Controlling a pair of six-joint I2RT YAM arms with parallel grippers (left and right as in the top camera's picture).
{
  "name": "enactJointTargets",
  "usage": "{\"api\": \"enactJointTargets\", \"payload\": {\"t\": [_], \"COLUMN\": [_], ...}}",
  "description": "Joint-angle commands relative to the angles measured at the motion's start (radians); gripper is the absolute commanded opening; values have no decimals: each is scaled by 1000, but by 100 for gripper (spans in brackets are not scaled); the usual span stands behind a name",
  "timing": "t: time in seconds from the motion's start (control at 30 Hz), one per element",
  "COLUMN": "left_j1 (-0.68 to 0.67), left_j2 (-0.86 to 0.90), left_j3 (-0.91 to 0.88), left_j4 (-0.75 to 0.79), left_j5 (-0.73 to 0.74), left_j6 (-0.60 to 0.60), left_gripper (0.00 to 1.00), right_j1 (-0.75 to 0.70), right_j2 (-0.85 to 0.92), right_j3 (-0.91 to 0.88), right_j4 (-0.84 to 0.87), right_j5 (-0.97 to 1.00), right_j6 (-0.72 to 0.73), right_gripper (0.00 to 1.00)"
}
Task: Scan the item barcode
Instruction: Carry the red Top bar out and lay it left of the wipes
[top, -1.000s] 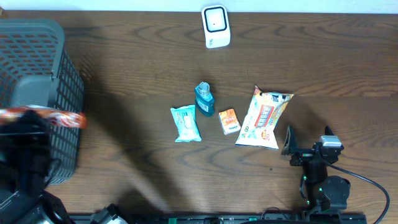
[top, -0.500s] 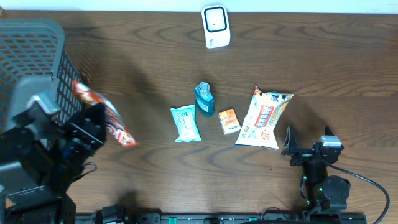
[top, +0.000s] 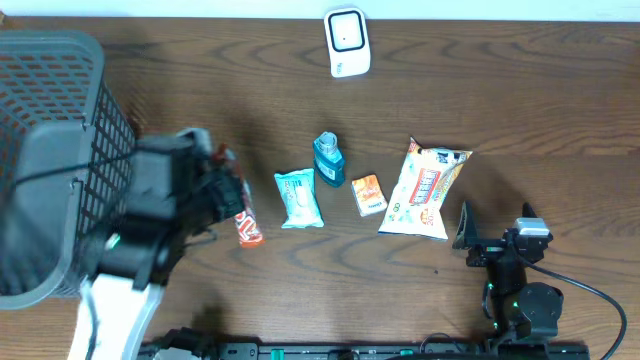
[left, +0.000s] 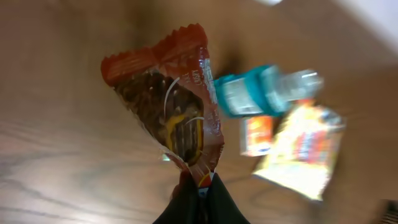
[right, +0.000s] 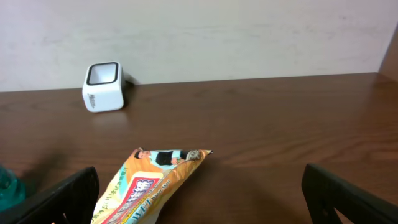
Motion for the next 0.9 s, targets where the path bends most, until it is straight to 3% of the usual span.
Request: {"api": "enactJointTargets", "payload": {"t": [0.0, 0.4, 0.63, 0.67, 0.77, 0.8, 0.87], "left_j1": [-52, -91, -101, -103, -115, -117, -121], "left_j2": [102, 483, 583, 583, 570, 562, 539], "left_j3": [2, 2, 2, 2, 3, 4, 9], "left_j4": [14, 74, 89, 88, 91, 91, 97], "left_j5": [-123, -253, -252, -252, -237, -237, -238], "left_j6": [18, -28, -29, -29, -52, -68, -86], "left_gripper": [7, 8, 8, 12, 40, 54, 67], "right_j1": [-8, -8, -8, -8, -8, -8, -8], "right_j2": [-1, -1, -1, -1, -1, -1, -1], "right_j3": [-2, -2, -2, -2, -2, -2, -2], "right_j4": [-4, -4, -4, -4, -4, -4, -4], "right_j5": [2, 1, 2, 2, 2, 2, 2], "right_j6": [13, 13, 13, 13, 13, 13, 13], "right_gripper": [99, 99, 99, 99, 99, 99, 99]}}
